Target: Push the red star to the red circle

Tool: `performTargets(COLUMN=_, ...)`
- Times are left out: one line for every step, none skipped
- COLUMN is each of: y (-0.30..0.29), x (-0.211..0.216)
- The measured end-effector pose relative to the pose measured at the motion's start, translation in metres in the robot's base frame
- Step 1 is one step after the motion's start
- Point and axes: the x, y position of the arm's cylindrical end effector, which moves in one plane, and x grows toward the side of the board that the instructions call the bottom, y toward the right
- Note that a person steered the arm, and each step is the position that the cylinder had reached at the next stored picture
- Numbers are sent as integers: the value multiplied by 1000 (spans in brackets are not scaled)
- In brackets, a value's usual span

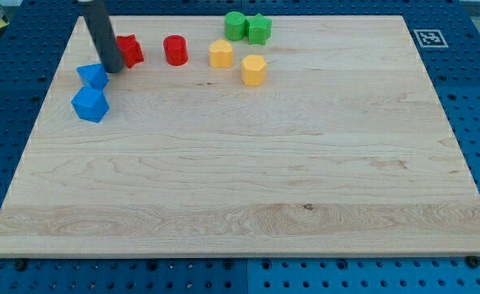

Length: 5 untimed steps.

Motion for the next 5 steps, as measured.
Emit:
performTargets(y=-23, x=-4)
performTargets(y=-25, x=-25)
performTargets(y=-25, x=-42)
performTargets(y=-19, x=-46)
performTargets(y=-11, x=-46)
